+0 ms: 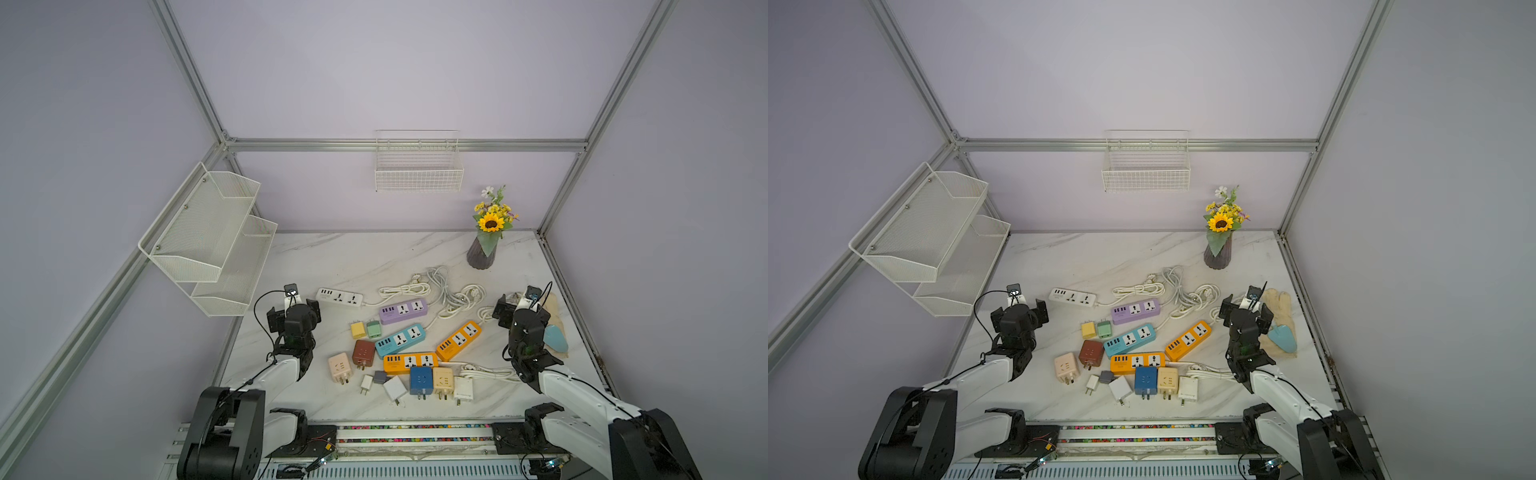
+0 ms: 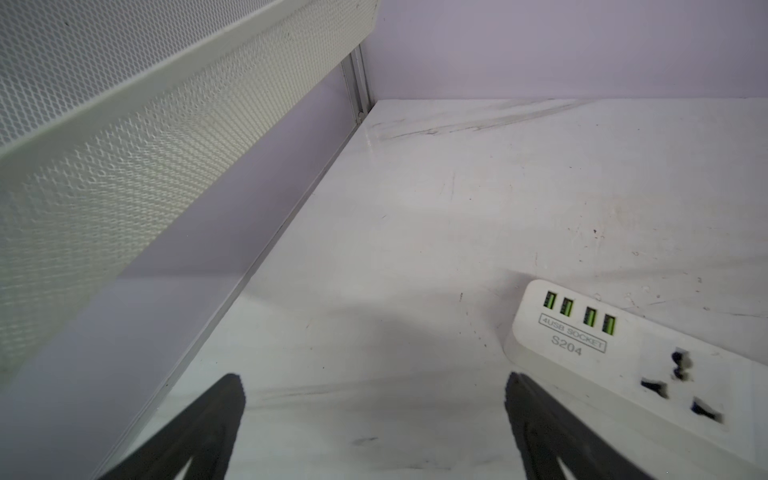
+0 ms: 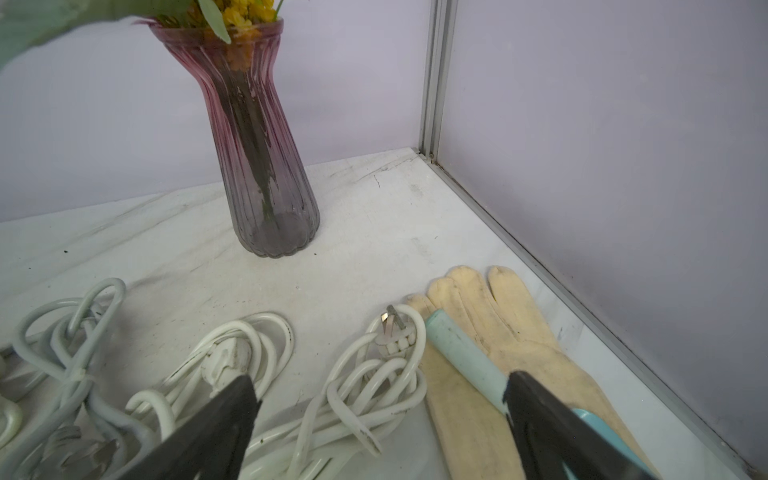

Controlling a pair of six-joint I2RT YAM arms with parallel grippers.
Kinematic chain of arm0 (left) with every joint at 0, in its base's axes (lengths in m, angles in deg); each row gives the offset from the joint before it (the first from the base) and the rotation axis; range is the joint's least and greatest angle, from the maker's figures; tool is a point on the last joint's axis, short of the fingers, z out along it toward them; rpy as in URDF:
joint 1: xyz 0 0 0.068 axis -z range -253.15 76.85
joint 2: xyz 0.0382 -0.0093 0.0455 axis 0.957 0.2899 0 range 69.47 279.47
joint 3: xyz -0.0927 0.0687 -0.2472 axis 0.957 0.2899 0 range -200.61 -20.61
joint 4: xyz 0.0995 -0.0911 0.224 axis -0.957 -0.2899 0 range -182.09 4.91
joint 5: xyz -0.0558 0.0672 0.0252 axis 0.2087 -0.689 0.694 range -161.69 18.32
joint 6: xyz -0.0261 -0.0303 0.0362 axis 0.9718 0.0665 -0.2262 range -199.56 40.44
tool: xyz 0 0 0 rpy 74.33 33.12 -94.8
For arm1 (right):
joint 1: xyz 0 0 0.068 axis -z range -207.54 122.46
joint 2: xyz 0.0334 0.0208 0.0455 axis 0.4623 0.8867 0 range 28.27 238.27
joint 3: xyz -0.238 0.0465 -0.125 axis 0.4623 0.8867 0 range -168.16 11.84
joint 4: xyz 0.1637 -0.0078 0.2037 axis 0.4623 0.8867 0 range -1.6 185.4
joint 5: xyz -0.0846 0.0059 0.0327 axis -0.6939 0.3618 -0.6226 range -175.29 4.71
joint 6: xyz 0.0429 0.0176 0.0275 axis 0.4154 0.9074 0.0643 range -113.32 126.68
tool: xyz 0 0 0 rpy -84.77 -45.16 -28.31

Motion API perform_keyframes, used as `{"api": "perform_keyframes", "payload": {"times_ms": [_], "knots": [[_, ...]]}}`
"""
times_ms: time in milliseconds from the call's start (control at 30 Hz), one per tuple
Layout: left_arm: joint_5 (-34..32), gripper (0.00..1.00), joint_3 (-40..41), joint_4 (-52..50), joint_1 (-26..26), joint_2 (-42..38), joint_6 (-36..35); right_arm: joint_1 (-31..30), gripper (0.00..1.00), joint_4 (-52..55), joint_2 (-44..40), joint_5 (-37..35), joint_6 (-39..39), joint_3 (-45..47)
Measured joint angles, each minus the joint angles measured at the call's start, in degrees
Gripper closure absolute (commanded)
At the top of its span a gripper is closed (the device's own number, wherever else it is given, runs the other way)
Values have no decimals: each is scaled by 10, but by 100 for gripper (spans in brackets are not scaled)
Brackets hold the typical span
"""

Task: Pull the plug off the socket
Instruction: Reset both arms

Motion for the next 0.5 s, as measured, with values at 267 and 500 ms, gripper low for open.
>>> {"api": "perform_keyframes", "payload": {"times_ms": [267,500], "knots": [[45,0,-16,81,-11,72,-9,48,3,-173,138,87,-63,11],[81,0,7,200,-12,120,-9,85,3,-318,207,150,-93,11]]}}
